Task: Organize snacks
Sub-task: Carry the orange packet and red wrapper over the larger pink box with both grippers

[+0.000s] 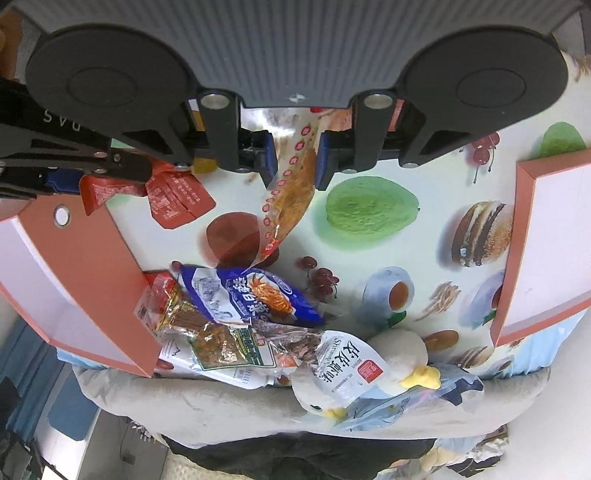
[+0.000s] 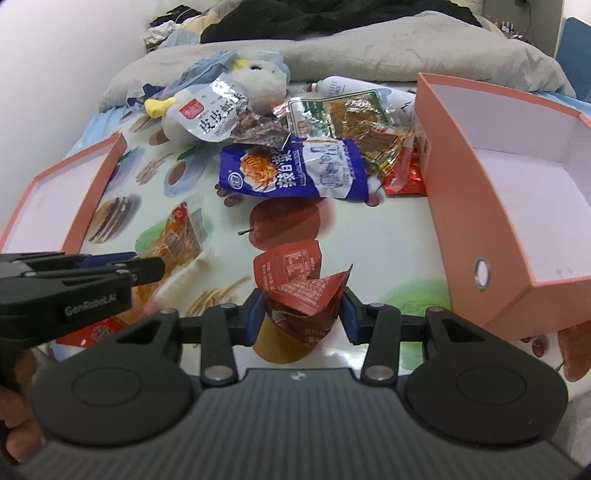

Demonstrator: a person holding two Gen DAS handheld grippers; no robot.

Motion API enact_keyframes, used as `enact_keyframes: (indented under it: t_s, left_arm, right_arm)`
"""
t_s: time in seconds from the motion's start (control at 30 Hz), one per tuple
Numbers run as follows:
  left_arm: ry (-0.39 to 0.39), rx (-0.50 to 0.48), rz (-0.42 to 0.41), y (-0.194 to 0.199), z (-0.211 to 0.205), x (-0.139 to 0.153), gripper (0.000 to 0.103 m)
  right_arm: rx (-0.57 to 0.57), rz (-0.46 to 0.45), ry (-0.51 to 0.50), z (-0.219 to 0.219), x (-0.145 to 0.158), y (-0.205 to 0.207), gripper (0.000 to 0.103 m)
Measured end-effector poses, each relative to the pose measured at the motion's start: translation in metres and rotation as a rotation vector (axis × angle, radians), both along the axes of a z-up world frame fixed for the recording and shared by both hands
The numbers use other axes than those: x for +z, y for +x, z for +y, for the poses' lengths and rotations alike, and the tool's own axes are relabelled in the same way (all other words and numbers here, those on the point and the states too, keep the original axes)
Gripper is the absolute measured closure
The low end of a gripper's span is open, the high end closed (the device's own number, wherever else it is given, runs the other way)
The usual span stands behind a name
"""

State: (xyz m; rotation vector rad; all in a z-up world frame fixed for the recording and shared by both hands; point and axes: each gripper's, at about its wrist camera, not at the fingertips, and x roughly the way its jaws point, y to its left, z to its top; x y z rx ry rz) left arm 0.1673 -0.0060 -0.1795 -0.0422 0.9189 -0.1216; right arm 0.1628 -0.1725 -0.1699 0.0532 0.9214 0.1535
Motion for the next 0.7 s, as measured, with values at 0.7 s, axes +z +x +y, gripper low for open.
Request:
enact_keyframes:
  t_s: [0.7]
  left_arm:
    - [-0.121,0.009,-0.096,0.006,-0.021,0.067,0.087]
  right_arm:
    - [-0.029,-0.138,0.049,-0.041,0.069,0.008,0.057]
